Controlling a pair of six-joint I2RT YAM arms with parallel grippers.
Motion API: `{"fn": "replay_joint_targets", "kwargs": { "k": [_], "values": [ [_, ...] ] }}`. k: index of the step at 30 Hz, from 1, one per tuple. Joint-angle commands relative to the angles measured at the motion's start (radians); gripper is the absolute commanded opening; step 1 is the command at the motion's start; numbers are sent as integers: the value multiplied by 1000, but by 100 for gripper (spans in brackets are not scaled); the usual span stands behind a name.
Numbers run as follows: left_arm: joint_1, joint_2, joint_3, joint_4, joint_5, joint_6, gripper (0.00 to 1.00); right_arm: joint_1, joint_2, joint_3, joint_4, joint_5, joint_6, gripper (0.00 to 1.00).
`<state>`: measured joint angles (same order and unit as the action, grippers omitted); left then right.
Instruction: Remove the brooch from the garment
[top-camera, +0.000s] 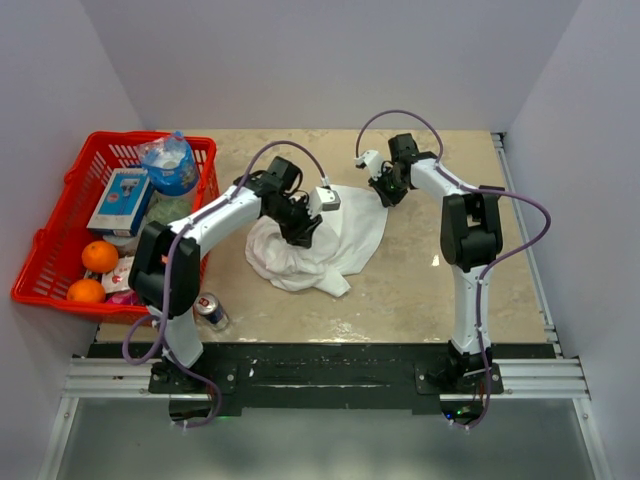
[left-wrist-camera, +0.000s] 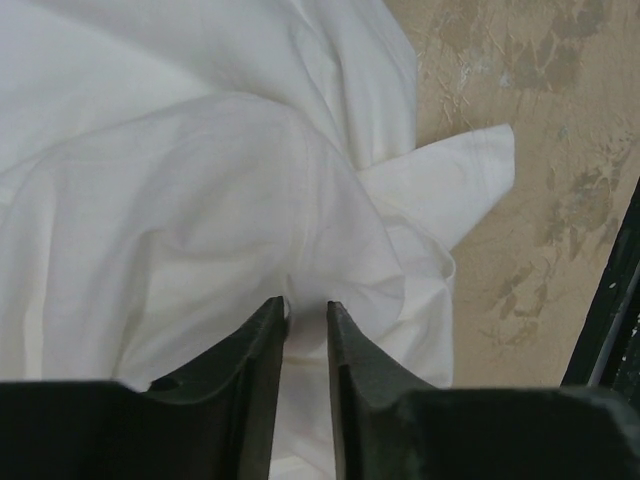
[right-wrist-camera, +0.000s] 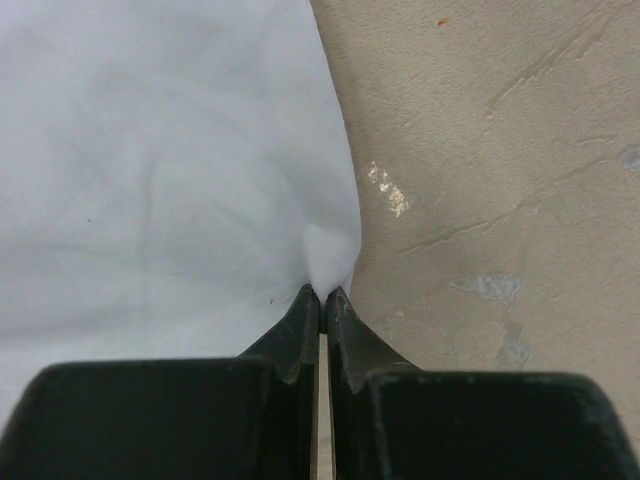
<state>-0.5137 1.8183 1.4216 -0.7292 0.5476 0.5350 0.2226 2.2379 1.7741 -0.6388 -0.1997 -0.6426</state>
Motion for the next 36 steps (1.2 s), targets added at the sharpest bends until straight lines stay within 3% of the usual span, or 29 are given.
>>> {"fn": "replay_joint_targets", "kwargs": {
  "k": [1, 4, 9, 15, 21, 26, 31, 36],
  "values": [
    [-9, 21, 51, -19, 31, 8, 16, -6, -37, -18, -6, 57, 8, 0],
    [-9, 21, 66, -36, 28, 19, 0, -6, -47, -19, -5, 62, 9, 0],
    [63, -16, 230, -140, 179, -3, 0, -32, -118, -10, -16, 40, 12, 0],
    [138, -177, 341, -52, 85, -30, 0, -72, -397, 24, 48, -44, 58, 0],
    [214, -326, 297, 103, -127, -107, 0, -74, -611, 42, 88, -20, 109, 0],
    [215, -416, 271, 111, -270, -73, 0, -75, -754, -34, 109, 25, 106, 0],
    [215, -557, 110, 116, -305, -1, 0, -77, -932, -151, 149, 31, 107, 0],
    [213, -632, 60, 115, -328, 11, 0, -75, -1000, -162, 107, 10, 133, 0]
  ]
}}
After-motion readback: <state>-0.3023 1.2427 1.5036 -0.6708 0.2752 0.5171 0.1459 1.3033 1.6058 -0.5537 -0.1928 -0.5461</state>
